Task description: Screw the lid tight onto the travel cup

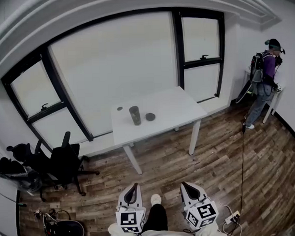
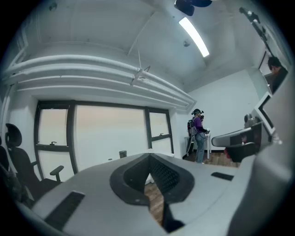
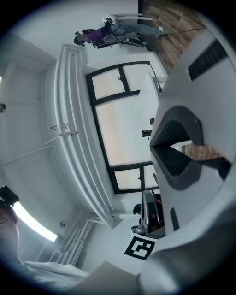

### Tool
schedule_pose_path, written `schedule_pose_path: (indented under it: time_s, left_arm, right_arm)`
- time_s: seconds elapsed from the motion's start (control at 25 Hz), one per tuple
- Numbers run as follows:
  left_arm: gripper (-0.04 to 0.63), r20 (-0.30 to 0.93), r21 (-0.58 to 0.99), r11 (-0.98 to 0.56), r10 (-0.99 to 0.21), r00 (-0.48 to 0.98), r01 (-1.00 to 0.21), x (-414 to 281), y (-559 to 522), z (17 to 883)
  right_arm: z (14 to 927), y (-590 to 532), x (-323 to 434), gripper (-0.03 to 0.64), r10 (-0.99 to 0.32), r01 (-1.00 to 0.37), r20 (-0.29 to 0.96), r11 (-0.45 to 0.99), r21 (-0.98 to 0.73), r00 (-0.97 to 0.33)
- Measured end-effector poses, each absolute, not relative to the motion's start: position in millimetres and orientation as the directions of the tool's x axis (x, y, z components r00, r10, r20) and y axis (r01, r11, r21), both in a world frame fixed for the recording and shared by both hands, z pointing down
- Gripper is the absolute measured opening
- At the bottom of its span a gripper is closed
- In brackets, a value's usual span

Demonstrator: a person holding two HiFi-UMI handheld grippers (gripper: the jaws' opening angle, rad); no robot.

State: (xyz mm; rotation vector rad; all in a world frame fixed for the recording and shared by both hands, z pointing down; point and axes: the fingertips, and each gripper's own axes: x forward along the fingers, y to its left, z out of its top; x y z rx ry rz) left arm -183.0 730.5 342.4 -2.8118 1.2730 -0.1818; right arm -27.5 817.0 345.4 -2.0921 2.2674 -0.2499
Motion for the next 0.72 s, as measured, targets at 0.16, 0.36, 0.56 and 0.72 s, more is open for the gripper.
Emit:
schedule_pose_path:
  time_s: [0.16, 0.36, 0.56, 0.72]
  left_arm:
    - [0.008, 0.084, -0.107, -0.662, -0.749, 0.657, -0.742, -163, 652, 352]
    - [0.008, 0.084, -0.123, -0.663, -0.748, 0.658, -0.738, -132, 507, 374]
    - [0.008, 0.088, -0.132, -0.636, -0.771, 0.630, -0.760, -105, 329, 358]
    - [0.008, 0.114, -0.125, -0.609, -0.793, 0.599, -0.783, -103, 216, 356]
  right_arm:
    - [360, 744, -10, 0.021, -0.993, -0.984, 0.082, 0.070, -0.161, -0.084]
    - [374, 596, 18, 0.020, -0.991, -0.982, 0.091, 0.083, -0.167, -0.100]
    - [342, 410, 52, 0.021, -0.986, -0.984, 0.094, 0.128, -0.126, -0.141]
    - [335, 294, 71, 0.020, -0.985, -0.984, 0.101, 0.129, -0.120, -0.141]
